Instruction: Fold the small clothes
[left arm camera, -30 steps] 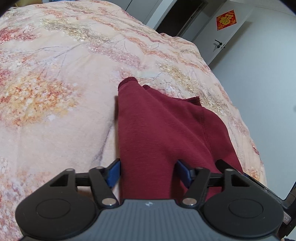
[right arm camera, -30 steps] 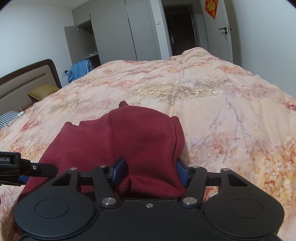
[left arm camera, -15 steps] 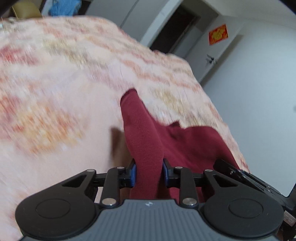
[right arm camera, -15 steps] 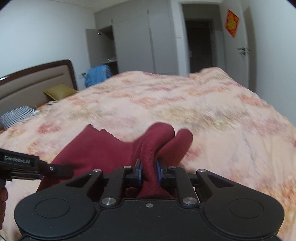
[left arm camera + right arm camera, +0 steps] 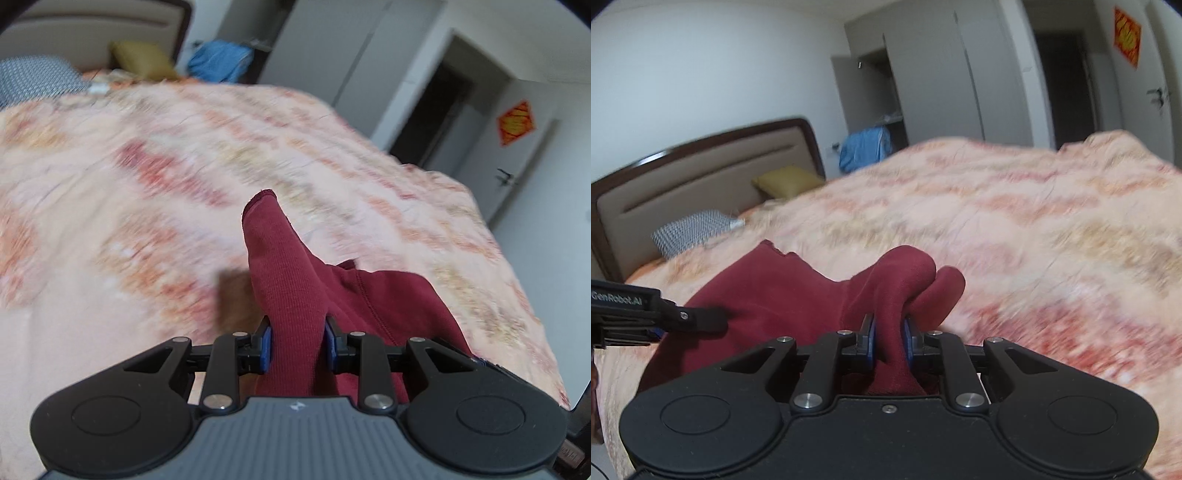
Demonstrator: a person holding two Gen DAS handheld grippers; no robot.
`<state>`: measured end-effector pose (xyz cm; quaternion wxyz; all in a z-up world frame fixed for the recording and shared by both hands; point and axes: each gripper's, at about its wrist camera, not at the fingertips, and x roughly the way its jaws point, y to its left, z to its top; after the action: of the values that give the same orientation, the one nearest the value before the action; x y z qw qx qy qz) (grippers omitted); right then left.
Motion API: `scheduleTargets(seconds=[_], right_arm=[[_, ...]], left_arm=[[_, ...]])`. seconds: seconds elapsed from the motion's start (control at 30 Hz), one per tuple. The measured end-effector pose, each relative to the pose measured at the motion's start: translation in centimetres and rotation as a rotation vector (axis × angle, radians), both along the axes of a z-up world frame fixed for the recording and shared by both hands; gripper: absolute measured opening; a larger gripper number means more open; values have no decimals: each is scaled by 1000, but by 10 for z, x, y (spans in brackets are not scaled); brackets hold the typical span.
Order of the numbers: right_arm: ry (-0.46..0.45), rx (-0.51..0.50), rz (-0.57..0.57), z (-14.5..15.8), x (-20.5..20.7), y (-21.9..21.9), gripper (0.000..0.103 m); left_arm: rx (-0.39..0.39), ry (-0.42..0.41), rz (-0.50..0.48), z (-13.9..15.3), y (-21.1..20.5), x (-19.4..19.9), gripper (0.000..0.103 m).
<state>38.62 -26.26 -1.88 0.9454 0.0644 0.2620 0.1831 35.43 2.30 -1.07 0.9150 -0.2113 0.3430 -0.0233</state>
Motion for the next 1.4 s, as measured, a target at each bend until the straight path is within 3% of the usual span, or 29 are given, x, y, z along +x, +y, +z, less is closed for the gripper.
scheduleTargets(seconds=[0.27,0.5,0.57,0.67,0.73,0.9,1.1,1.4], right_arm=[[68,-35,-82,-29,-2,-18,27],[49,-88,-67,-31,-11,-24,32],[42,-94,-65,-28,-14,-23,33],[30,-102,-66,-21,-18,-21,43],[17,-106,-70,-15,-22,-21,66],[-32,-97,-77,2,-43,-23,82],[-113,-76,-76,31,-80,-25,98],[-220,-66,-56,64,-155,-24,102]], left_arm=[[10,30,14,-21,4,-11,38],[45,54,18,-18,-2,-7,49],[52,64,24,-17,-2,-8,58],[81,74,36,-13,-5,-14,72],[98,70,44,-8,-7,-18,83],[132,45,68,9,-9,-37,95],[198,-36,93,39,-12,-77,103],[290,-129,108,63,-16,-161,103]])
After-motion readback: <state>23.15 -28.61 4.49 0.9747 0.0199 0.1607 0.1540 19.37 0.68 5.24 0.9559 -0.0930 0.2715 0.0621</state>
